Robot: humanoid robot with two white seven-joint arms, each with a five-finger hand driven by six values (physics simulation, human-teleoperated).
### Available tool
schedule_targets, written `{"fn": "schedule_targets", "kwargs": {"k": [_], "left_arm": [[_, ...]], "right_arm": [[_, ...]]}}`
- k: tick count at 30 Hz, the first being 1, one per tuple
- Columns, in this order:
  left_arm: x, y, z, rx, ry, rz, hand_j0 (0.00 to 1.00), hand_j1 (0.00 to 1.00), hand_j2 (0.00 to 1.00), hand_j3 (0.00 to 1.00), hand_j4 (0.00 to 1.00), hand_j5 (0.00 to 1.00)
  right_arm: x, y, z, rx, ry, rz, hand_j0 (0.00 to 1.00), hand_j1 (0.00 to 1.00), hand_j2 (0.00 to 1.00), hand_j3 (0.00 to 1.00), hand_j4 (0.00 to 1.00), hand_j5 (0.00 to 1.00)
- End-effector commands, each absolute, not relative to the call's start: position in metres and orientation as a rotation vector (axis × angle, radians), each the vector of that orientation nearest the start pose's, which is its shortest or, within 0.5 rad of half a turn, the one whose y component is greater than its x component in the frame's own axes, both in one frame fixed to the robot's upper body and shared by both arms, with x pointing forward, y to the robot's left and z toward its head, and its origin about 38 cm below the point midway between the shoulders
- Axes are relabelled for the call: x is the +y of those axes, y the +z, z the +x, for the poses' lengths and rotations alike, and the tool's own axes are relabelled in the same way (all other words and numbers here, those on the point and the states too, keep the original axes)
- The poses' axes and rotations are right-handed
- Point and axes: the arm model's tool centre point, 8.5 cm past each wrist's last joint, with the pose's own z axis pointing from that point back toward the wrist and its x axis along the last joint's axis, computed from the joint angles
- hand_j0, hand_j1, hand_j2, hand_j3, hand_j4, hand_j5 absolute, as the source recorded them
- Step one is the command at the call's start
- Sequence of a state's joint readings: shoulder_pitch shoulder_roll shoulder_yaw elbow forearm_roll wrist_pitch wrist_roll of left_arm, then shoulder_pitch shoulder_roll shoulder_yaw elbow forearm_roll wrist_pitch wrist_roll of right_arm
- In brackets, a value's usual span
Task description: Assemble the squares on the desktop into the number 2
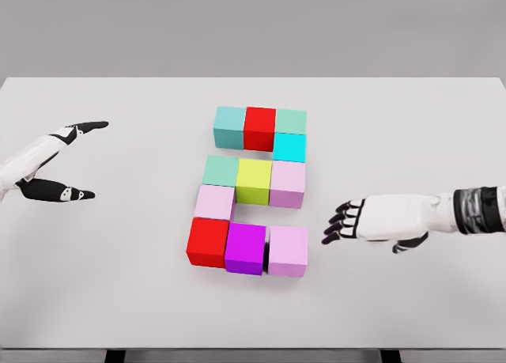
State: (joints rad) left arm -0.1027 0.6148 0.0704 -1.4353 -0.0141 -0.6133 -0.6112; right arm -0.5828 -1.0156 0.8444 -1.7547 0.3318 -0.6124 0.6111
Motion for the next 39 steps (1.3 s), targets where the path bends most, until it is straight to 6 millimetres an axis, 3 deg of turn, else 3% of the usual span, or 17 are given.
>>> {"fn": "schedule_targets", "kwargs": {"k": [1, 14, 25, 28, 31, 39], "left_arm": [[0.394, 0.166, 0.366, -1.735, -1.238, 0.190, 1.00, 1.00, 1.00, 1.00, 1.00, 1.00], [0.394, 0.166, 0.366, -1.735, -1.238, 0.190, 1.00, 1.00, 1.00, 1.00, 1.00, 1.00], [0.394, 0.166, 0.366, -1.735, -1.238, 0.190, 1.00, 1.00, 1.00, 1.00, 1.00, 1.00], [0.394, 0.166, 0.366, -1.735, -1.238, 0.190, 1.00, 1.00, 1.00, 1.00, 1.00, 1.00], [0.394, 0.166, 0.366, -1.735, -1.238, 0.190, 1.00, 1.00, 1.00, 1.00, 1.00, 1.00], [0.393, 0.165, 0.365, -1.735, -1.235, 0.187, 1.00, 1.00, 1.00, 1.00, 1.00, 1.00]], "right_arm": [[-0.265, 0.166, 0.338, 1.578, -3.184, 0.008, 1.00, 1.00, 1.00, 1.00, 1.00, 1.00], [-0.244, 0.162, 0.338, 1.585, -3.137, -0.051, 1.00, 1.00, 1.00, 1.00, 1.00, 1.00], [-0.243, 0.169, 0.342, 1.590, -3.124, -0.024, 1.00, 1.00, 1.00, 1.00, 1.00, 1.00], [-0.252, 0.175, 0.345, 1.567, -3.143, 0.018, 1.00, 1.00, 1.00, 1.00, 1.00, 1.00], [-0.276, 0.183, 0.346, 1.511, -3.198, 0.093, 1.00, 1.00, 1.00, 1.00, 1.00, 1.00], [-0.289, 0.191, 0.348, 1.503, -3.223, 0.135, 1.00, 1.00, 1.00, 1.00, 1.00, 1.00]]}}
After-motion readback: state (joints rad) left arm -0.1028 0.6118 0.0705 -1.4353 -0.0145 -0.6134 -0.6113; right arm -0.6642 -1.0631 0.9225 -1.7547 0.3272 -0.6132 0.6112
